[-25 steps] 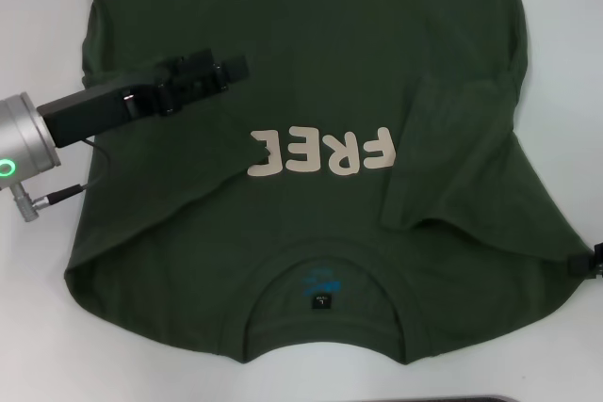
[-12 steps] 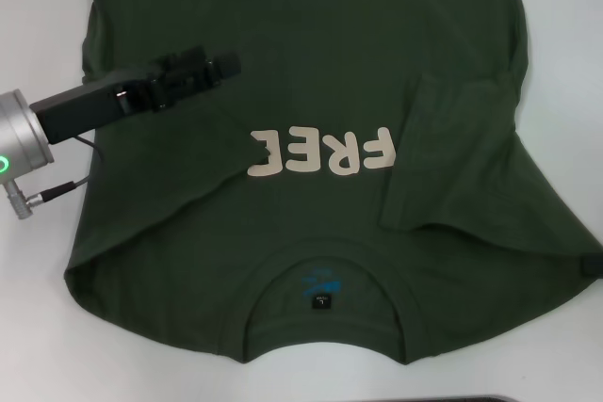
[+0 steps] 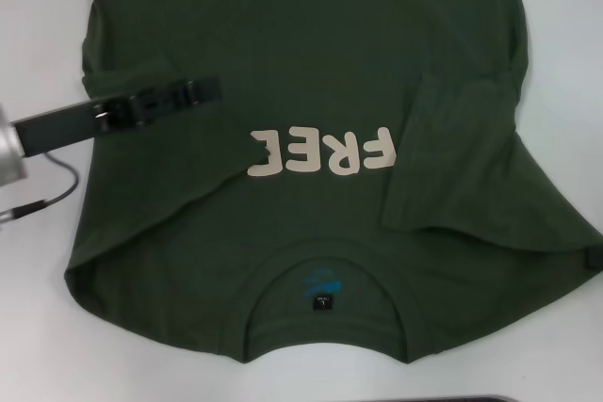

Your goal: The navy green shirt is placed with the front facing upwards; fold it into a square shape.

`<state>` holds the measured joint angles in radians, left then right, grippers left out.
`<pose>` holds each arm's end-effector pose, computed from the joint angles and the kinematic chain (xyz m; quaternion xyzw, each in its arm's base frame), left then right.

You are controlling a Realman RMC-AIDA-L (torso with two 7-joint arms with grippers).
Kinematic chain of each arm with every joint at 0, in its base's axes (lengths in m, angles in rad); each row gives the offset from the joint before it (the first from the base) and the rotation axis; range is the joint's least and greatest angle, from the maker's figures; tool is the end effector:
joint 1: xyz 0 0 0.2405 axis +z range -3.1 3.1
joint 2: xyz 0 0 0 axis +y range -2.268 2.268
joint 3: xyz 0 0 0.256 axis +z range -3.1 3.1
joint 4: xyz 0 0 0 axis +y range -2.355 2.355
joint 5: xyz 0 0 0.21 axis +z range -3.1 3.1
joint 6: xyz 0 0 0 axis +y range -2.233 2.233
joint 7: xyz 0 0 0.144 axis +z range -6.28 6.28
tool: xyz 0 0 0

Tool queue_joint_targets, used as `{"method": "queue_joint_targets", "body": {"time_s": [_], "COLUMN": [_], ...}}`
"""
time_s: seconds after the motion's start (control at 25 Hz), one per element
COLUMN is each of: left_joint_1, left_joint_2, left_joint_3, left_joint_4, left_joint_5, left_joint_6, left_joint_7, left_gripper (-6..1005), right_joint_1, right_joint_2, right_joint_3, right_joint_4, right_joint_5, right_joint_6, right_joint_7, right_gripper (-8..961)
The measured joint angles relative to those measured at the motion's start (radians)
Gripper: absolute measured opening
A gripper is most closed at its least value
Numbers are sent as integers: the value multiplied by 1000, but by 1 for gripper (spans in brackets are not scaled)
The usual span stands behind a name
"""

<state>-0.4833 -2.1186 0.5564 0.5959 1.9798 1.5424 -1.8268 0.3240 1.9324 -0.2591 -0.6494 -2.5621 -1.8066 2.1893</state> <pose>-0.2781 0.3160 -0.0086 -0.8111 -0.4760 -0.3275 0.0910 0.3874 0.2119 0.0689 -0.6802 0.7155 0.1503 0.0521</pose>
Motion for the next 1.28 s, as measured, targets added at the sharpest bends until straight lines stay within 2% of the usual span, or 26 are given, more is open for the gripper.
{"method": "queue_joint_targets", "body": {"time_s": [0.16,0.28,0.52,0.92,1.28], "left_joint_1": [24,33,35,47,42], "left_joint_2": [25,52,81,111,117], "left_joint_3": [-4,-20,-134,-247,-265], "left_joint_4": [52,75,110,170,186], "left_joint_5": [38,71,186,415,552], "left_joint_6": [73,125,231,301,314], "left_joint_7": [-102,-177,-267,-372,-409], "left_gripper": [888,887,886,885,884], "right_joint_1": [4,7,9,19,29], "right_joint_2": [0,0,0,6,6], "right_joint_3": [0,0,0,-1,-2], "right_joint_4": [1,1,1,1,1], "right_joint_5": [14,18,24,25,25], "right_joint_6": [-2,-2,5,20,27], "right_joint_7": [-16,-24,-40,-54,-65], "right_gripper": [43,43,43,44,44]}}
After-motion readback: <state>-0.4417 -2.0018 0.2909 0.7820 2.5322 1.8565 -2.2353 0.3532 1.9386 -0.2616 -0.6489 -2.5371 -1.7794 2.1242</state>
